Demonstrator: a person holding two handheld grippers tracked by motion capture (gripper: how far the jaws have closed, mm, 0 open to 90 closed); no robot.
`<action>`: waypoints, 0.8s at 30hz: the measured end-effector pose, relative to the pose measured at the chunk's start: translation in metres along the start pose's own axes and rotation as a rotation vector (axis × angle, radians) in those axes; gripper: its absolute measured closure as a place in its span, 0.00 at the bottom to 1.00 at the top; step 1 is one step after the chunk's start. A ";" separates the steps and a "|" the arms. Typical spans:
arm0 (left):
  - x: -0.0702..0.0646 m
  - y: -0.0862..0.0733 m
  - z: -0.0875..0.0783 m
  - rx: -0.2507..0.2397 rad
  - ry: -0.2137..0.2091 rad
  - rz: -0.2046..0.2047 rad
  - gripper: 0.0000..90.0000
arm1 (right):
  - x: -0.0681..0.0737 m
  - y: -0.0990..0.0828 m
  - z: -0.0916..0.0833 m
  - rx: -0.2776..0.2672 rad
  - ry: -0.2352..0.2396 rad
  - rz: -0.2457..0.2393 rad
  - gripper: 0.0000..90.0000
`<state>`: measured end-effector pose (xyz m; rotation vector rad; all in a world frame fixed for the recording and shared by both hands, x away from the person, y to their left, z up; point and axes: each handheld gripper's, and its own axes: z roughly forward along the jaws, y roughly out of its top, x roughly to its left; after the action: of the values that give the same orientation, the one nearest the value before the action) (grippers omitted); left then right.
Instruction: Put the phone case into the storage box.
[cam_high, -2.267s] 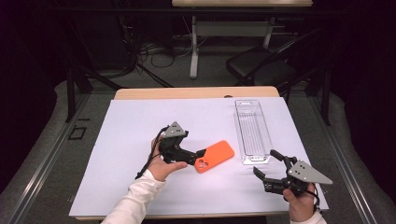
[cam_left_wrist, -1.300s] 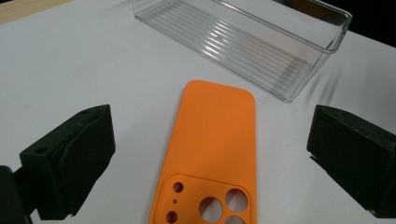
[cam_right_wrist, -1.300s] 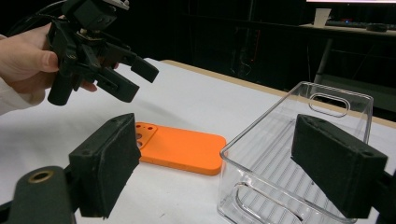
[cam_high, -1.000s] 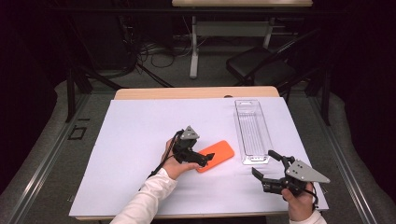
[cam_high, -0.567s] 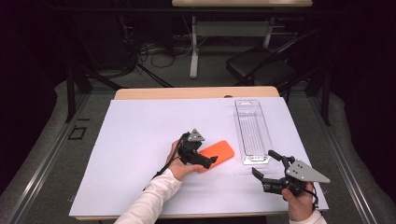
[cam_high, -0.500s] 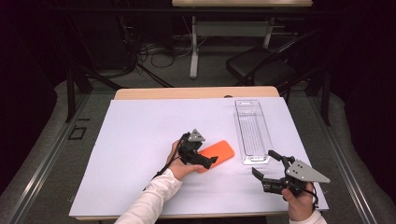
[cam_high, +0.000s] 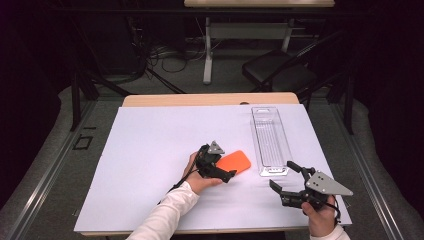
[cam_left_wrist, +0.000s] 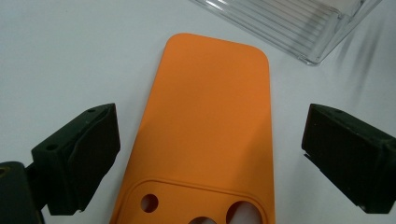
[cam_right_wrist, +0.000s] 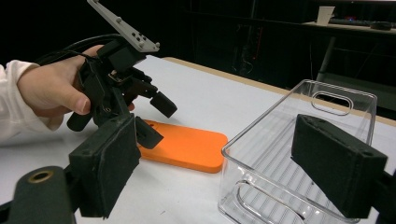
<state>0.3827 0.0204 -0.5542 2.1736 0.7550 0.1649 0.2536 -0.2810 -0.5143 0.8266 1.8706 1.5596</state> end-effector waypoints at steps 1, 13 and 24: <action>0.000 0.000 0.001 0.009 -0.009 0.009 0.05 | 0.000 0.000 0.000 -0.001 0.000 0.000 0.16; -0.001 -0.001 0.009 0.031 0.003 0.027 0.09 | 0.000 0.000 0.000 0.003 0.000 0.002 0.16; -0.004 0.001 0.012 0.048 0.024 0.065 0.10 | 0.000 0.000 0.001 0.008 0.003 0.001 0.16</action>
<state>0.3843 0.0097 -0.5614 2.2471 0.7089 0.2088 0.2539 -0.2804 -0.5148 0.8288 1.8796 1.5557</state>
